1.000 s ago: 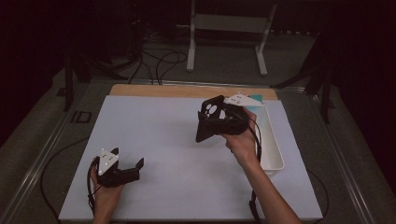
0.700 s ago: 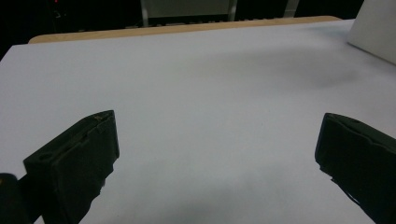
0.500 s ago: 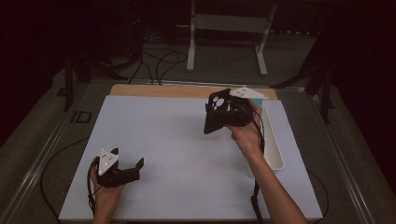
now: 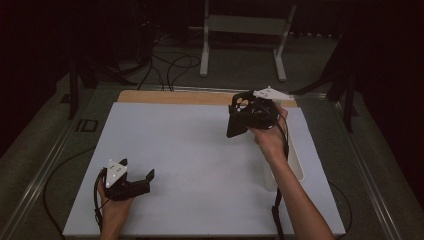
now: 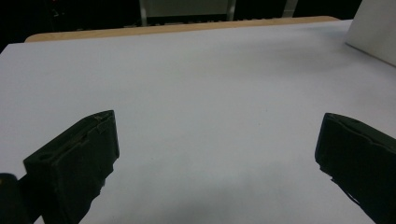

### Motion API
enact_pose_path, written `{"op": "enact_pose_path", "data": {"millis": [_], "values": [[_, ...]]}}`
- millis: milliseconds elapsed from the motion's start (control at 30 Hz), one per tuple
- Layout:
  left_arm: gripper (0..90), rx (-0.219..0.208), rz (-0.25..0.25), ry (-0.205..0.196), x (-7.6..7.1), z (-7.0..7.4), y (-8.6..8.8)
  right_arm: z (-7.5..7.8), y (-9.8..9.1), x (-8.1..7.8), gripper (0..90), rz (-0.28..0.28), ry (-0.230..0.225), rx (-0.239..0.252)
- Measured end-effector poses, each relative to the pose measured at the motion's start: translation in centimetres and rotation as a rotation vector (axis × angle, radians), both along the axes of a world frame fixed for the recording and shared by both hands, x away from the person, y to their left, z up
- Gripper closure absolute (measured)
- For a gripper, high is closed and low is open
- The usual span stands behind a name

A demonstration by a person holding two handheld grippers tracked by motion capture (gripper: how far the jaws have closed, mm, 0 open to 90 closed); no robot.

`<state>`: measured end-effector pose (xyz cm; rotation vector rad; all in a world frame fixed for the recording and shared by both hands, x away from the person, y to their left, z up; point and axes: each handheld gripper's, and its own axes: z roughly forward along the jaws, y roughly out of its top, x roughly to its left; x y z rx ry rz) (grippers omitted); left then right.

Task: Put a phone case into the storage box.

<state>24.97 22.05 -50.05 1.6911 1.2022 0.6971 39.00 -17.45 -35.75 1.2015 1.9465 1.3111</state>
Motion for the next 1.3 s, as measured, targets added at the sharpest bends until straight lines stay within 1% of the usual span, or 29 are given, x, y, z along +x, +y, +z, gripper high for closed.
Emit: {"op": "enact_pose_path", "data": {"millis": [300,500,867,1300], "values": [[0.0,-0.003,0.006,-0.008,-0.1,0.1,0.1,-0.1,-1.1,1.0,13.5,-0.043,0.005,-0.006],[0.1,-0.001,0.005,-0.008,-0.1,0.1,0.1,0.0,-1.7,1.4,13.5,-0.067,-0.001,-0.016],[0.0,-0.001,0.003,-0.007,-0.1,0.0,0.0,-0.2,-2.8,2.0,13.5,-0.104,0.004,-0.026],[0.0,-0.001,0.004,-0.007,-0.1,0.1,0.0,0.3,-3.9,2.6,13.5,-0.147,-0.001,-0.035]]}}
